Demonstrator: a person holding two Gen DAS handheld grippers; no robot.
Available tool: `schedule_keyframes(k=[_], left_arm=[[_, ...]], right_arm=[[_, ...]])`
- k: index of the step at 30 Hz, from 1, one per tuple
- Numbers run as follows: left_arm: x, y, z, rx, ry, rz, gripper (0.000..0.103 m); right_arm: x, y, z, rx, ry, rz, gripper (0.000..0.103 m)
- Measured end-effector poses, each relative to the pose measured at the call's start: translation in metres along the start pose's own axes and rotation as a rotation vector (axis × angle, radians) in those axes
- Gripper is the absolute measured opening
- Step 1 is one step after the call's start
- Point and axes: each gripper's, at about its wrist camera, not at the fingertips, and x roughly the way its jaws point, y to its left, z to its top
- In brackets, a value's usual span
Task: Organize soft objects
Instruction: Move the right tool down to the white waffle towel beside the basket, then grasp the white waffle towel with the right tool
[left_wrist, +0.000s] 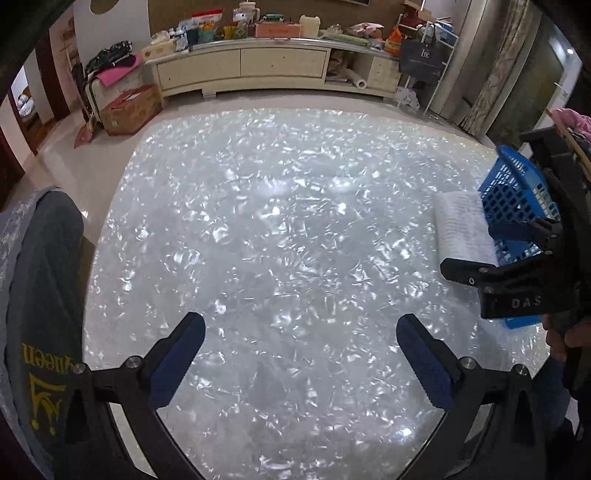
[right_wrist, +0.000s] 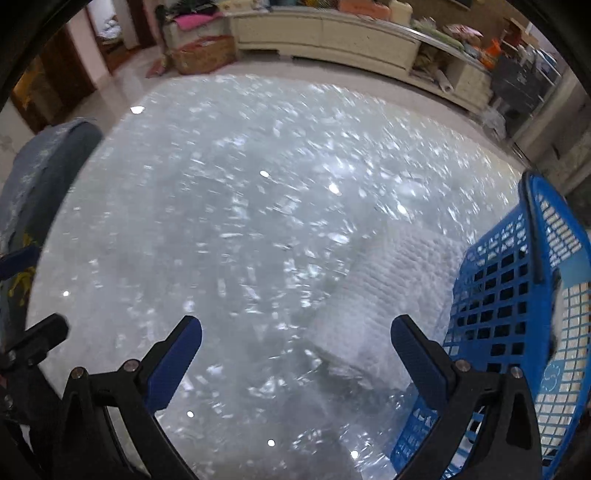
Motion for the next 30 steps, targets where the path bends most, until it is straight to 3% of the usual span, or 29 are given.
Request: schedule_keyframes(k=[4, 8, 12, 15, 17, 19, 25, 30], left_arm=[[0.015, 0.001, 0.000, 0.001, 0.014, -0.009, 0.103], [0.025, -0.002, -0.003, 0.020, 0.023, -0.019, 0.103], [0.029, -0.002, -0.004, 0.028, 0.028, -0.024, 0.103], [0.032, 0.000, -0.005, 0.023, 0.029, -0.033, 0.103], [0.033, 0.001, -0.006, 0.017, 0.031, -0.036, 0.103], [0.034, 0.001, -0.007, 0.013, 0.031, -0.042, 0.103], [0.030, -0.005, -0.007, 0.016, 0.022, -0.055, 0.103], [0.012, -0.011, -0.008, 0.027, -0.005, -0.060, 0.103]], right_arm=[[0.023, -0.014, 0.002, 0.057, 0.047, -0.048, 0.101], [0.046, -0.030, 0.000, 0.130, 0.108, -0.051, 0.087], [0.057, -0.040, -0.005, 0.162, 0.119, -0.047, 0.083], [0.057, -0.038, -0.007, 0.135, 0.111, -0.088, 0.070], [0.057, -0.040, -0.010, 0.126, 0.096, -0.104, 0.049], [0.054, -0.042, -0.012, 0.107, 0.086, -0.131, 0.037], [0.038, -0.034, -0.026, 0.059, 0.042, -0.154, 0.015], [0.010, -0.020, -0.036, 0.034, -0.011, -0.070, 0.014]])
